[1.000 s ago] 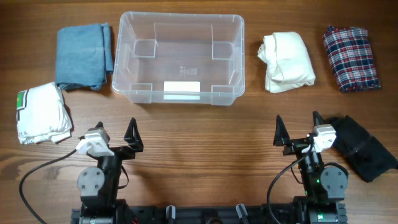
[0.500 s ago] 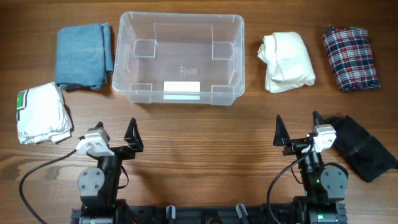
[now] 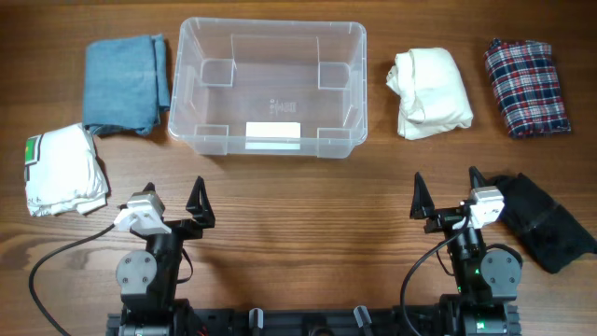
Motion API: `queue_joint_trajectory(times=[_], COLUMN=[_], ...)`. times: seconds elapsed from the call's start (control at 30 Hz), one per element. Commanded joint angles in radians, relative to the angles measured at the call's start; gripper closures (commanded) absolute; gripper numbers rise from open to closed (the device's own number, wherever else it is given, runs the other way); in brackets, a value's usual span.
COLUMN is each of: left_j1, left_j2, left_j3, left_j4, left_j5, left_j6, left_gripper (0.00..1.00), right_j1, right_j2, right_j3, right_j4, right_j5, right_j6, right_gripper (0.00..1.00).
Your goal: Pack container
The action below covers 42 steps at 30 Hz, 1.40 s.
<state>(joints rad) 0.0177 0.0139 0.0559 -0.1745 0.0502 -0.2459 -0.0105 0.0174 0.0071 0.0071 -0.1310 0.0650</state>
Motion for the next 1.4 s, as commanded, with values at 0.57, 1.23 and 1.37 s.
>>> queue_joint_trajectory(times=[0.57,1.23,1.37], left_j1=[-0.006,-0.006,-0.006], left_j2=[-0.007,-0.007,-0.007], left_j3=[-0.006,-0.006,-0.006], left_j4=[0.0,0.0,0.0], left_j5=[-0.006,-0.006,-0.006], left_j6=[0.006,0.006,0.006], left_gripper=[0.0,0.0,0.0], right_j1=[-0.004,-0.004,-0.004], right_j2=[-0.002,0.032,0.253], right_j3=[-0.002,0.057,0.248], right_j4=[0.004,0.15,0.157], right_j5=[-0.016,-0.055,-0.079], right_j6=[-0.013,-0.01,-0.014], right_gripper=[0.0,0.0,0.0])
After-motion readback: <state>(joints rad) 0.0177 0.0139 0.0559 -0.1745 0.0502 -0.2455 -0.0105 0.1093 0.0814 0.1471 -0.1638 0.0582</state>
